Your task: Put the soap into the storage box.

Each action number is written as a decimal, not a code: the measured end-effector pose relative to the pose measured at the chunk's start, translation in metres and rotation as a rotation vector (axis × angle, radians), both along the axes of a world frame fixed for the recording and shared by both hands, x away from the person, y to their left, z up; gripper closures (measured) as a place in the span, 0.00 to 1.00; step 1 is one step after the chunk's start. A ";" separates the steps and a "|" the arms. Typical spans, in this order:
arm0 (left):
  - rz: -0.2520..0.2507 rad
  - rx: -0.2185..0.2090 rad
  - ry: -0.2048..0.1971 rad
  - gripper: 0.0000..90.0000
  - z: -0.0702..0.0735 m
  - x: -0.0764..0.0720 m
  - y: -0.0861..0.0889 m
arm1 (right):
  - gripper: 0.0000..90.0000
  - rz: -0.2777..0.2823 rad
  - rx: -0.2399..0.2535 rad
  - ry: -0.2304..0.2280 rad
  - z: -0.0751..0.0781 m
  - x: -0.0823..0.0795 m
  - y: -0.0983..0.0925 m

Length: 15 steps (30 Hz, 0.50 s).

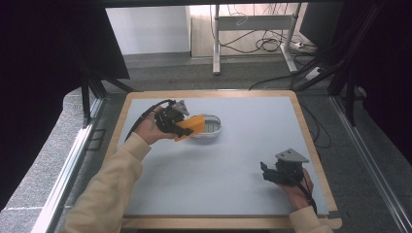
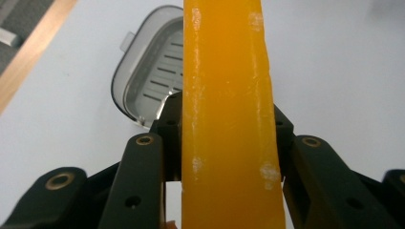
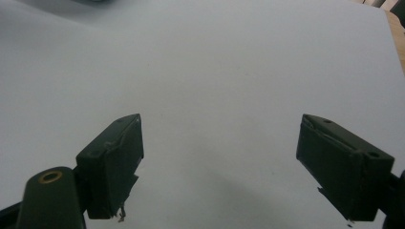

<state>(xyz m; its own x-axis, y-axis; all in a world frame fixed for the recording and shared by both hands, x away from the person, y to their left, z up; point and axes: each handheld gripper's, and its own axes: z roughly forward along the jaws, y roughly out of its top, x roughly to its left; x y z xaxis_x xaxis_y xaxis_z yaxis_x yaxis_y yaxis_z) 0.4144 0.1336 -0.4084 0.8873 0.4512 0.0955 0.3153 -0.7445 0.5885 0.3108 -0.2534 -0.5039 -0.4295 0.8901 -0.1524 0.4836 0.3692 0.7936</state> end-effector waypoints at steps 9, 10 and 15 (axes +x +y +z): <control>-0.008 0.012 -0.011 0.69 0.003 0.013 -0.004 | 0.18 0.002 -0.004 0.002 0.000 0.000 0.000; -0.009 0.014 -0.010 0.69 0.003 0.015 -0.005 | 0.18 0.002 -0.004 0.001 0.000 0.000 0.001; -0.025 0.014 -0.007 0.69 0.001 0.024 -0.008 | 0.18 -0.001 0.001 0.001 0.000 0.000 0.000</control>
<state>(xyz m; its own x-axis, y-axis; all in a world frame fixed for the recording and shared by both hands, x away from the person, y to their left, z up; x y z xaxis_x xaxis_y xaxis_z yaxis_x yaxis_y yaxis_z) 0.4385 0.1261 -0.4073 0.8976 0.4275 0.1076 0.2927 -0.7604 0.5797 0.3106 -0.2537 -0.5038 -0.4284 0.8908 -0.1513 0.4852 0.3681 0.7931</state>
